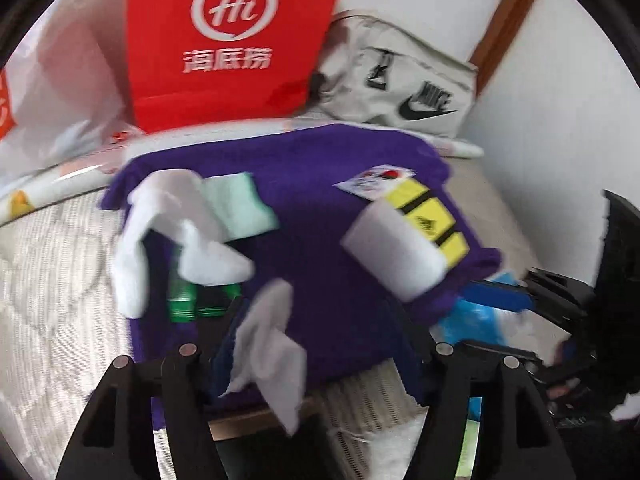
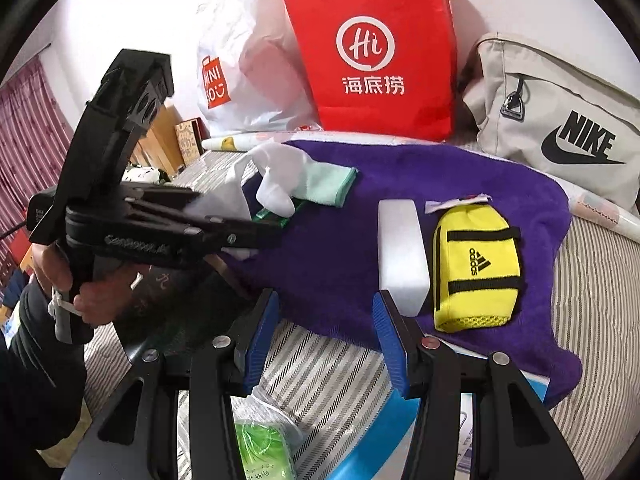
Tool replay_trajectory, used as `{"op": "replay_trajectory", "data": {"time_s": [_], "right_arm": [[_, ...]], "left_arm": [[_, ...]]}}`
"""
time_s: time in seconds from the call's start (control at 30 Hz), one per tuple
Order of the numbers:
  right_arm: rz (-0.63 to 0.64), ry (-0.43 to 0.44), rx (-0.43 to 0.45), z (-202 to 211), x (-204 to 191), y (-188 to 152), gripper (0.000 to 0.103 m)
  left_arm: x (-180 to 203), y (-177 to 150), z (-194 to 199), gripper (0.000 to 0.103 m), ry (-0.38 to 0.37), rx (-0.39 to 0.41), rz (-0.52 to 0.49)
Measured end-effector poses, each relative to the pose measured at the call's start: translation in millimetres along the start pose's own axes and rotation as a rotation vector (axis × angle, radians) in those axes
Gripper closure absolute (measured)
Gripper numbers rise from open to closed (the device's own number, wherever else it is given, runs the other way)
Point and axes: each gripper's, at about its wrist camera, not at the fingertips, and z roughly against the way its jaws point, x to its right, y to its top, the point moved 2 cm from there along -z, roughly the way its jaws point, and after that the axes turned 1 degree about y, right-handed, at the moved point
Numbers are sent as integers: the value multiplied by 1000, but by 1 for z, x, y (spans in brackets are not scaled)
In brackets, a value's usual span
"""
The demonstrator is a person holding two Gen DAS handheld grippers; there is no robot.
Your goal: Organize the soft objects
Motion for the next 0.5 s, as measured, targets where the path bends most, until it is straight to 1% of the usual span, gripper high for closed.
{"op": "replay_trajectory", "data": {"time_s": [0.03,0.07,0.13,0.2,0.23,0.3,0.37,0.43,0.5], "right_arm": [[7,7,11,3,0,5,53],[17,21,27,6,0,12,53],[42,56,48,10,0,28,53],[64,84,57,10,0,43,53],[82,116,58,8,0,51,53],[103,154,47,3,-1,64,53],[125,221,34,-3,-3,74,53],[135,258,20,-9,-7,77,53],[167,317,14,-13,-15,79,53]], "left_arm": [[0,0,1,31,2,1,-3],[1,0,3,29,6,5,-14],[1,0,6,28,9,16,-27],[3,1,10,28,-24,15,-48],[4,1,12,27,-39,18,-58],[5,3,15,24,-61,20,-91],[6,4,20,24,-60,29,-126],[8,5,25,24,-70,34,-159],[11,6,32,24,-83,57,-210]]}}
